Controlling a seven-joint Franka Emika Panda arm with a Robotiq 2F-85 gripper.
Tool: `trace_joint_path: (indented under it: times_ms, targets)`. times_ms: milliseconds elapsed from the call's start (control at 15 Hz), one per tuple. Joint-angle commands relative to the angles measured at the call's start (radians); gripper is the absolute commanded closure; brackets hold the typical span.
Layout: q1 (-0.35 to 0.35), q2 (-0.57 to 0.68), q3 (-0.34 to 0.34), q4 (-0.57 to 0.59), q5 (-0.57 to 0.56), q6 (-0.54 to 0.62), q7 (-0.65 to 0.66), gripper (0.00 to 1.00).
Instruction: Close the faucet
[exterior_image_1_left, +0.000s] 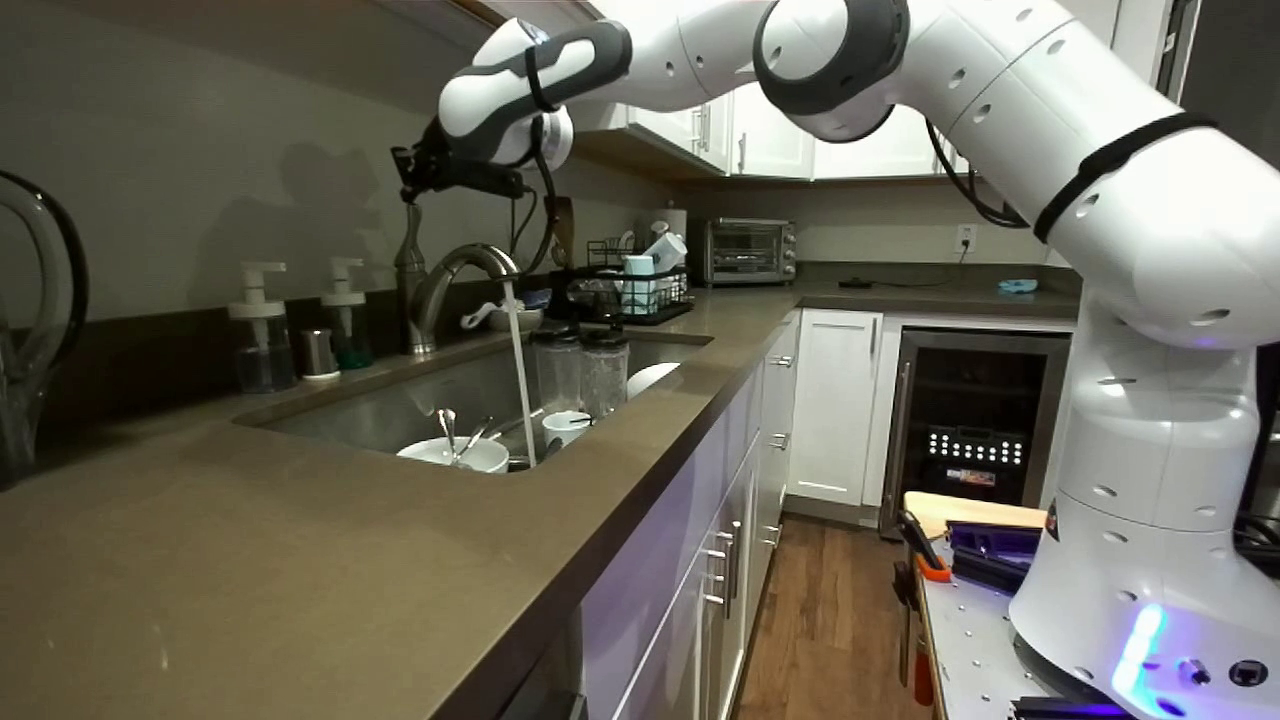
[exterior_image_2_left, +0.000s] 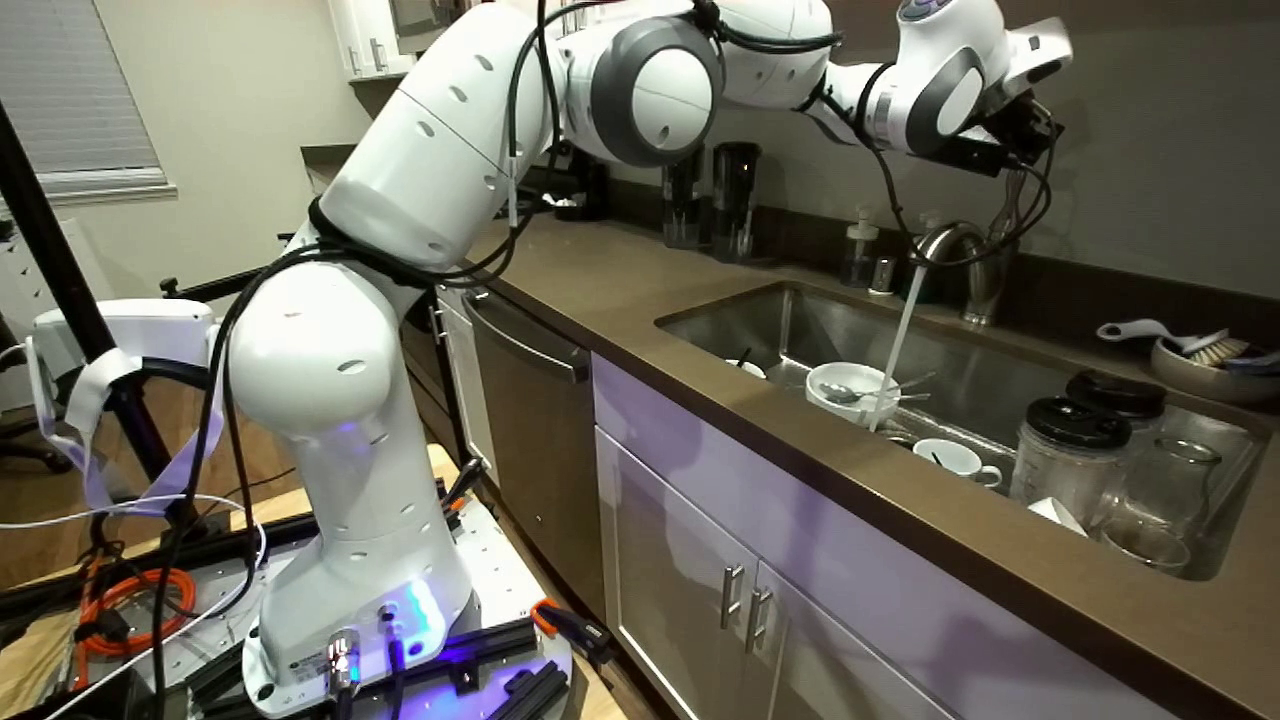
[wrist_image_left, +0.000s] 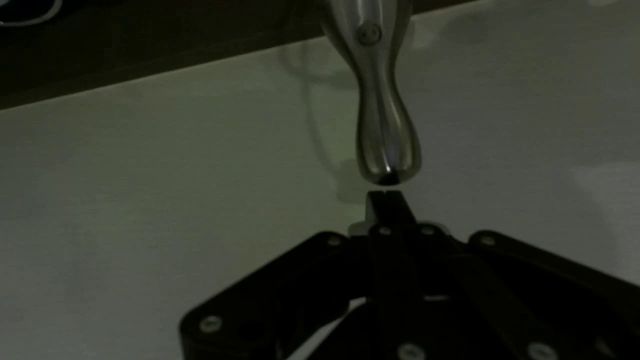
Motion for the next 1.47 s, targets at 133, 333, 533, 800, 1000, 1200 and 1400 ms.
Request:
trace_joint_path:
  times_ms: [133, 333, 533, 800, 1000, 1200, 1400]
  targets:
    - [0.001, 0.0, -0.013, -0.02, -0.012, 0.03, -0.032, 0.96]
    - [0.009, -0.005, -0.022, -0.033, 0.016, 0.052, -0.067, 0.96]
    - [0.009, -0.007, -0.02, -0.04, 0.015, 0.071, -0.086, 0.96]
    - [0.009, -0.018, -0.025, -0.058, 0.005, 0.074, -0.116, 0.96]
    - [0.002, -0.033, -0.014, -0.086, 0.003, 0.077, -0.154, 0.96]
    - [0.001, -0.048, -0.015, -0.128, 0.0, 0.119, -0.176, 0.96]
    - [0.001, -0.072, -0.018, -0.19, -0.006, 0.185, -0.185, 0.96]
